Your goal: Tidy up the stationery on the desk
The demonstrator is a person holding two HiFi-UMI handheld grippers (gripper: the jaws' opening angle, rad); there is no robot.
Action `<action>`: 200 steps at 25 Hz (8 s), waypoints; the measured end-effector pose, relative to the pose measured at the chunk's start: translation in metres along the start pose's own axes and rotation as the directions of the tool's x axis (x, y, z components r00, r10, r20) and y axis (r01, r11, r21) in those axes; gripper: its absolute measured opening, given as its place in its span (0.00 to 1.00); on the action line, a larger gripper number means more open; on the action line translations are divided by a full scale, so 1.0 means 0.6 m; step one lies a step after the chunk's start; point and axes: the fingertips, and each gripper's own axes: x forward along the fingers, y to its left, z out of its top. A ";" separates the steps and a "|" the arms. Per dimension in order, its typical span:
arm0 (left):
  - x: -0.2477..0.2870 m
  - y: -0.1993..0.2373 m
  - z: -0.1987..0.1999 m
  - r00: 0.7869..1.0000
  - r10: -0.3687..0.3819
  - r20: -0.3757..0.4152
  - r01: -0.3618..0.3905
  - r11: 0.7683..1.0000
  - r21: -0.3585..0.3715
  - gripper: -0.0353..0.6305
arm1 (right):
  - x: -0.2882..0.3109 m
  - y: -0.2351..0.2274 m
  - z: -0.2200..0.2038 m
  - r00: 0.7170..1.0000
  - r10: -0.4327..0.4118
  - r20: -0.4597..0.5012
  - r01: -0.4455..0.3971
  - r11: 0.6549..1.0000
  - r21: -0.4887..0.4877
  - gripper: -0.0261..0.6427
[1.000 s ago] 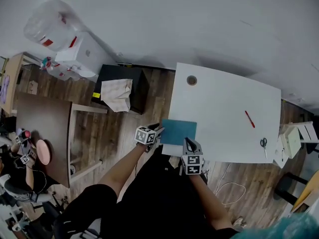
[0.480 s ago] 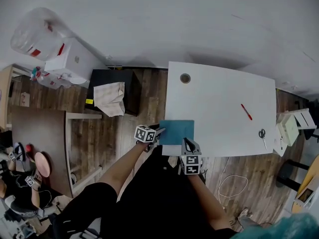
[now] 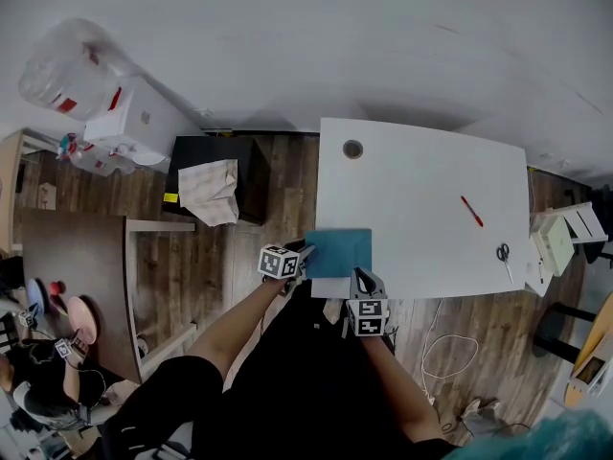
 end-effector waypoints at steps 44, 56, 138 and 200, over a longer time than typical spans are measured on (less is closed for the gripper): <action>0.053 -0.196 -0.069 0.964 0.263 0.036 -0.259 0.961 -0.095 0.20 | 0.070 -0.301 -0.101 0.979 0.167 -0.116 -0.132 0.957 0.259 0.23; 0.094 -0.239 -0.088 0.966 0.256 -0.022 -0.256 0.956 -0.143 0.21 | 0.026 -0.370 -0.105 0.969 0.087 -0.232 -0.046 0.983 0.177 0.24; 0.125 -0.253 -0.098 0.971 -0.013 -0.238 0.026 0.998 0.053 0.16 | 0.001 -0.255 -0.215 0.944 0.135 -0.301 0.029 0.874 0.485 0.18; 0.296 -0.216 0.201 0.986 0.146 -0.085 -0.156 0.980 -0.125 0.23 | 0.188 -0.488 0.022 0.925 0.262 -0.275 -0.129 0.898 0.422 0.17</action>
